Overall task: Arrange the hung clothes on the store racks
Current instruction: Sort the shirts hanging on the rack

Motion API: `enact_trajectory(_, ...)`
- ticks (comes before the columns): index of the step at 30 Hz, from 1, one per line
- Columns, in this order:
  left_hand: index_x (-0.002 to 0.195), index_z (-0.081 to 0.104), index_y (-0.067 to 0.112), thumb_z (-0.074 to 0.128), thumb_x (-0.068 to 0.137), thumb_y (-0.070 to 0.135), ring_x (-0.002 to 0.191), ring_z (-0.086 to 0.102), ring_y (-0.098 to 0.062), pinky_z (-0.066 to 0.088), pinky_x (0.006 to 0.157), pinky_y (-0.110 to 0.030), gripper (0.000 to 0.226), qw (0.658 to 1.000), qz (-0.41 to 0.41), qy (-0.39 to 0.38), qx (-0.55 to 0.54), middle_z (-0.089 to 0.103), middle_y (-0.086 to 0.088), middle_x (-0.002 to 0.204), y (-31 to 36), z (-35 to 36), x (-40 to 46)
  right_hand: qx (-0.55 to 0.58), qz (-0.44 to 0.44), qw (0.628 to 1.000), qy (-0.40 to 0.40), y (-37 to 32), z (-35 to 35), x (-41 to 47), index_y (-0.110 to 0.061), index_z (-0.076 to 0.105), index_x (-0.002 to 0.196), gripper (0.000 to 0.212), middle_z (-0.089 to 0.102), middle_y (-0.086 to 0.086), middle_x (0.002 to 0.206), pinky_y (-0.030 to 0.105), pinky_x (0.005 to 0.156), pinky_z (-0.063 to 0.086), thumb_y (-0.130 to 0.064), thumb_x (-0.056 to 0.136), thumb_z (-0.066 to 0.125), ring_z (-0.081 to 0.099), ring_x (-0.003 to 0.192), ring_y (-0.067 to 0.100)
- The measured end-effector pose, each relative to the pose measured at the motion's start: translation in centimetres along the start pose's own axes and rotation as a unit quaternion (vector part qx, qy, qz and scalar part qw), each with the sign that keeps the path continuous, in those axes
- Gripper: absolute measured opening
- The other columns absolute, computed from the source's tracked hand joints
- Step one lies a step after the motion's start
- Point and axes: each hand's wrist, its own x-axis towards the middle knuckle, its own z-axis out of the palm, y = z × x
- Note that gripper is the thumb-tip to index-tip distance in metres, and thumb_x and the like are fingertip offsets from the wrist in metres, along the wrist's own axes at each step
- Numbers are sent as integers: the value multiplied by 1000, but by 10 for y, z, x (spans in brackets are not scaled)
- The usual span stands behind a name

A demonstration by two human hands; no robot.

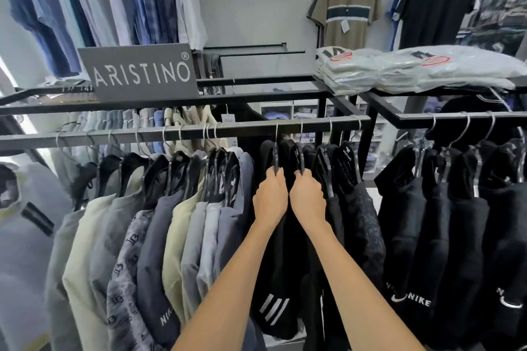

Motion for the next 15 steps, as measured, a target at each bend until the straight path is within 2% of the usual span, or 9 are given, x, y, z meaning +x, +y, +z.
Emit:
enact_trajectory(4, 136, 46, 21, 25, 105, 44, 114, 55, -25, 37, 83, -38, 45, 999, 11, 22, -21, 51, 0, 131, -4, 1, -9, 28, 12, 999, 20, 4, 7, 2, -11, 53, 126, 37, 64, 10, 118, 43, 84, 48, -35, 107, 32, 61, 107, 32)
enact_trajectory(7, 141, 43, 20, 32, 105, 40, 112, 53, -18, 40, 83, -31, 43, 996, 42, 60, -41, 45, 1, 131, -12, -12, -14, 22, -7, 998, 57, 2, 14, 0, -14, 47, 141, 40, 54, 10, 128, 47, 93, 48, -29, 105, 42, 55, 115, 32)
enact_trajectory(10, 126, 54, 17, 41, 103, 24, 104, 55, -15, 44, 82, -29, 28, 982, 114, 144, -48, 53, 0, 118, -21, -41, -16, 7, -53, 980, 192, -16, 13, -15, -15, 43, 147, 51, 47, 10, 132, 44, 98, 38, -23, 98, 56, 43, 120, 30)
enact_trajectory(12, 114, 60, 12, 44, 99, 11, 101, 55, -19, 43, 82, -28, 22, 963, 150, 219, -43, 57, -3, 110, -29, -65, -10, 65, -156, 956, 240, -37, 16, -31, -13, 51, 141, 46, 50, 9, 128, 38, 98, 38, -18, 95, 59, 43, 116, 26)
enact_trajectory(14, 107, 62, 8, 44, 94, 2, 100, 54, -23, 43, 85, -31, 22, 949, 160, 271, -33, 58, -7, 105, -43, -90, 0, 154, -235, 942, 185, -58, 29, -43, -11, 56, 135, 40, 50, 5, 126, 35, 101, 43, -12, 95, 57, 49, 114, 20)
enact_trajectory(15, 106, 62, 6, 44, 93, -1, 100, 54, -24, 42, 85, -31, 23, 948, 154, 278, -26, 58, -9, 105, -53, -100, 4, 197, -232, 943, 137, -68, 37, -47, -11, 57, 134, 39, 49, 2, 125, 35, 102, 46, -12, 96, 57, 51, 114, 16)
